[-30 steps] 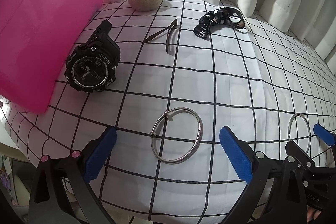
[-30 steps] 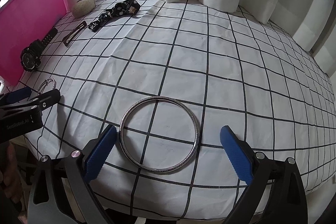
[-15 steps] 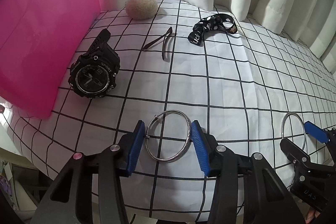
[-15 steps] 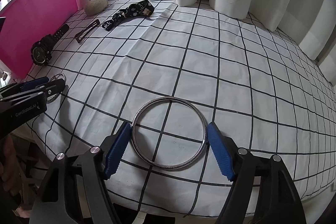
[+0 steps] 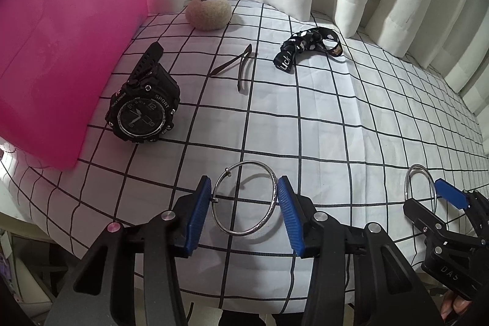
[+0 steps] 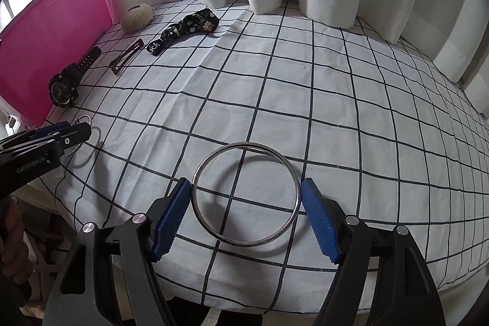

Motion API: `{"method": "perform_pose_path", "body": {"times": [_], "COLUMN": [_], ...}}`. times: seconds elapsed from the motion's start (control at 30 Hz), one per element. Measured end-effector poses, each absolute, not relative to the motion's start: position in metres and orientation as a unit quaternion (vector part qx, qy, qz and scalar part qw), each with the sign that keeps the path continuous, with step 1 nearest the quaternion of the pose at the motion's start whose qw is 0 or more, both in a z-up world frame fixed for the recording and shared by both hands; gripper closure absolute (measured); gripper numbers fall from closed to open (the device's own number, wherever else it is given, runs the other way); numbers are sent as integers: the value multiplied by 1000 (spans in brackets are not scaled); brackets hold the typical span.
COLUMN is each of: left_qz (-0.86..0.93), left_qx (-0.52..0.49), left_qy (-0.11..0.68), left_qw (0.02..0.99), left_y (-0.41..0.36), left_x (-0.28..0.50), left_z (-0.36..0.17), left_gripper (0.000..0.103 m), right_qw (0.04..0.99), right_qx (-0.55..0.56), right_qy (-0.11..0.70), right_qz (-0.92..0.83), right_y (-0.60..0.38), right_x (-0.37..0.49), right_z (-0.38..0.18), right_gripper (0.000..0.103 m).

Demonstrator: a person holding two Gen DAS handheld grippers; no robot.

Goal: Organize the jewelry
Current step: 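Carry the bangle and ring in both tools over the pink tub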

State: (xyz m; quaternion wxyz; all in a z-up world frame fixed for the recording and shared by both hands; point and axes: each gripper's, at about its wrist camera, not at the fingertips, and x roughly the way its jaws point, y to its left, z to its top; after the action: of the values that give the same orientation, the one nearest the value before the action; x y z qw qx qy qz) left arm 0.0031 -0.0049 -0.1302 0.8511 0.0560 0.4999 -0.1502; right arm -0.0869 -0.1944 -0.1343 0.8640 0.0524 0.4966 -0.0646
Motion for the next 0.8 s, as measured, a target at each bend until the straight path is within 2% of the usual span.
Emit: {"method": "perform_pose_path", "body": {"times": [0.43,0.8], "left_qz": [-164,-149], "left_qx": [33,6], "left_qy": [468,416], "left_qw": [868,897], "left_y": [-6,15], "left_x": [3,2], "left_z": [-88,-15], "left_gripper": [59,59], "right_qw": [880,912], "right_qx": [50,25], "right_qy": [468,409], "right_qz": [-62,-27], "right_y": [-201,-183], "right_x": [-83,-61], "right_z": [-93,-21], "right_gripper": [31,31]}}
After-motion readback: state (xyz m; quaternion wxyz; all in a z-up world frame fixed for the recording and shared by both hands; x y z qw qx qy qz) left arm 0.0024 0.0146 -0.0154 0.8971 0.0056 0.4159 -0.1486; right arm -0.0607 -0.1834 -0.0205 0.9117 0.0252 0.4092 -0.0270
